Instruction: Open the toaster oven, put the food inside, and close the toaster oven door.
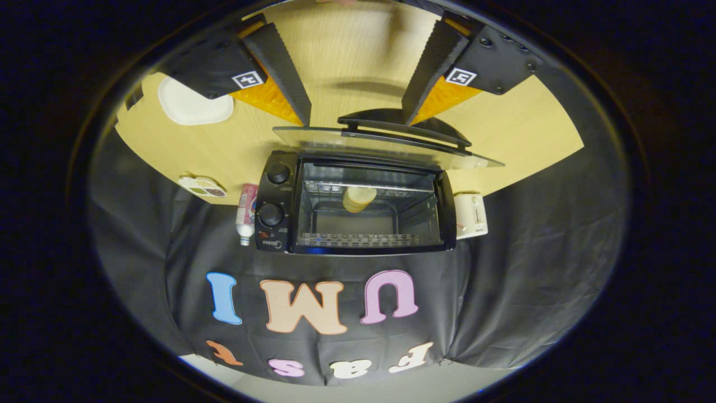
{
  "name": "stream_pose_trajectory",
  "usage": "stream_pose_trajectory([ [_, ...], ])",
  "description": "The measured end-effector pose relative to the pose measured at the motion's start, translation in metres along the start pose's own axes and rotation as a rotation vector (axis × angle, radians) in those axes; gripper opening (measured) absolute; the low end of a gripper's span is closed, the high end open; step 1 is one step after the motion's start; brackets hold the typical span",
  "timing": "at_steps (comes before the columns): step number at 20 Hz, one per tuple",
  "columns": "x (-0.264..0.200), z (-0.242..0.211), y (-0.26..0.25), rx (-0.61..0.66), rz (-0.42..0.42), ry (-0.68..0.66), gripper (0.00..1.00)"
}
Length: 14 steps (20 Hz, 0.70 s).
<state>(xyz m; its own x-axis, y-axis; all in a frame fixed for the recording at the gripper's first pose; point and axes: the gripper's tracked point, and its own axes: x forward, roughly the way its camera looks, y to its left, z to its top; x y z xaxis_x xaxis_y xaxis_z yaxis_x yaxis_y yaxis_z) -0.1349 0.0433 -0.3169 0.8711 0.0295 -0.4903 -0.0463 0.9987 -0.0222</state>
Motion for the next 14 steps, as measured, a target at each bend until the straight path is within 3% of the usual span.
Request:
stream_pose_trajectory([
  [7, 0.008, 0.026, 0.016, 0.004, 0.045, -0.059, 1.0],
  [10, 0.015, 0.046, 0.001, -0.034, -0.02, -0.107, 1.0],
  [14, 0.037, 0.08, -0.002, -0.035, -0.027, -0.18, 1.0],
])
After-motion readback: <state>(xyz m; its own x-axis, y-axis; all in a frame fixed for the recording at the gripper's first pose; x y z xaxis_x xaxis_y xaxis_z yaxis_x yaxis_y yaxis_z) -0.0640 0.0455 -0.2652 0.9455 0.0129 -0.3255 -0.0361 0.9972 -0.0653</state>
